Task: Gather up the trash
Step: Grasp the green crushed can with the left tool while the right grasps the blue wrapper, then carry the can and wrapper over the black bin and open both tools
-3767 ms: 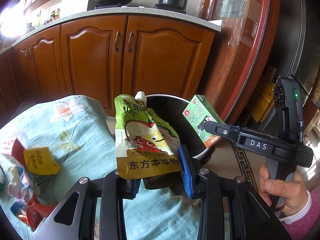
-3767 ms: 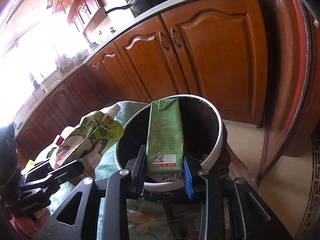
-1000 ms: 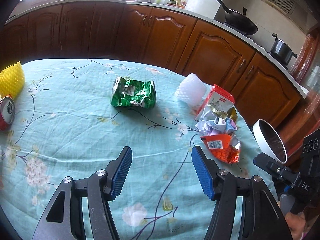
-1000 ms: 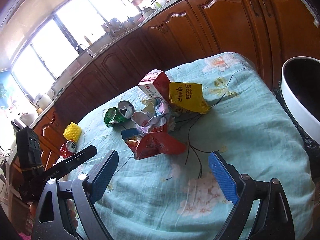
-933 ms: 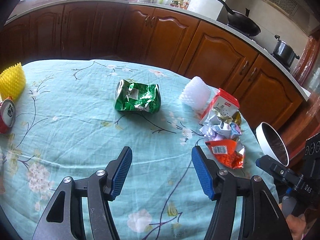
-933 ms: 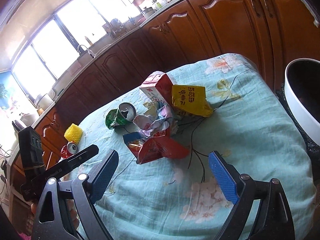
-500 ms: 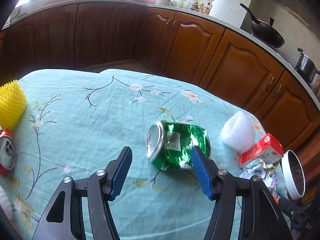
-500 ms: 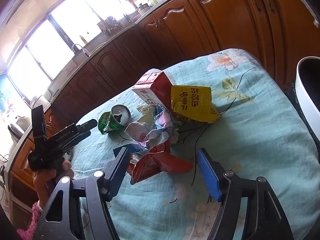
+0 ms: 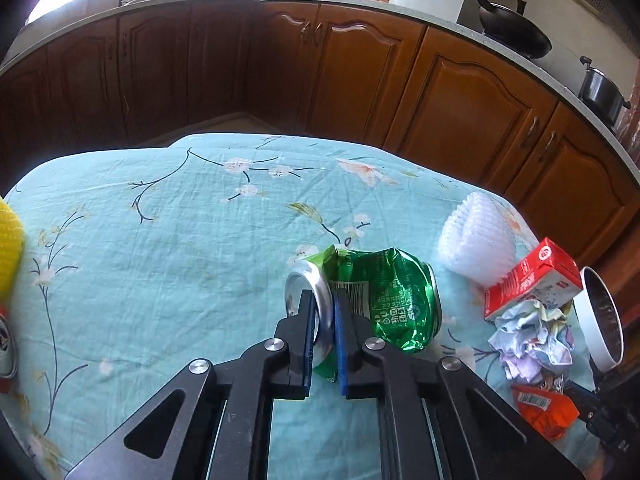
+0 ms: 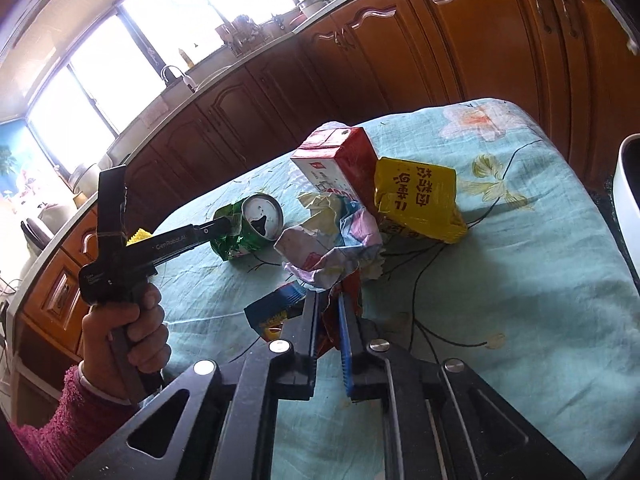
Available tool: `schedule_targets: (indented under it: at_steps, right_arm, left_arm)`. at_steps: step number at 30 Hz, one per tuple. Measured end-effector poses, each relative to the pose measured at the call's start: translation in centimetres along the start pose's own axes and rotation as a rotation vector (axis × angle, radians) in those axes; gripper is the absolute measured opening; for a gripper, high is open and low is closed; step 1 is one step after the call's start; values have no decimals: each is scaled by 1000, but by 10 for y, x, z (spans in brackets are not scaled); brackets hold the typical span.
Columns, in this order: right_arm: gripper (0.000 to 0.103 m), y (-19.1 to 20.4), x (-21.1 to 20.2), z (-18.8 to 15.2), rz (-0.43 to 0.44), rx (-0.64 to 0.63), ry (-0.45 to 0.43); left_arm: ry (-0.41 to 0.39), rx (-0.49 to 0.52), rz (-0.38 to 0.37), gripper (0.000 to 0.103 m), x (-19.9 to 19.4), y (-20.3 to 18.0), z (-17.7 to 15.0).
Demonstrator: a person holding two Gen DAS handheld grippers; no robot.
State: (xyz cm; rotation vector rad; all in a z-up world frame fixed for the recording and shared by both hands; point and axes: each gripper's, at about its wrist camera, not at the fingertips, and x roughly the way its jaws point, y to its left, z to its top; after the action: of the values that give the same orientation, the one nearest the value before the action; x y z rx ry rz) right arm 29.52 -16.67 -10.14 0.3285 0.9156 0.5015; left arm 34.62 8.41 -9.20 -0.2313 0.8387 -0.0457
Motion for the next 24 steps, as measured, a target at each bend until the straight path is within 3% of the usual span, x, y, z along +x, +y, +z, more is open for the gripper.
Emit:
schedule_targets:
  at_steps: [14, 24]
  right_arm:
    - [5, -23, -59, -19, -18, 40, -72]
    - [5, -62, -97, -24, -87, 106, -134]
  left_arm:
    - [-6, 72, -147, 7, -77, -49, -65]
    - [6, 163, -229, 7, -92, -100, -72]
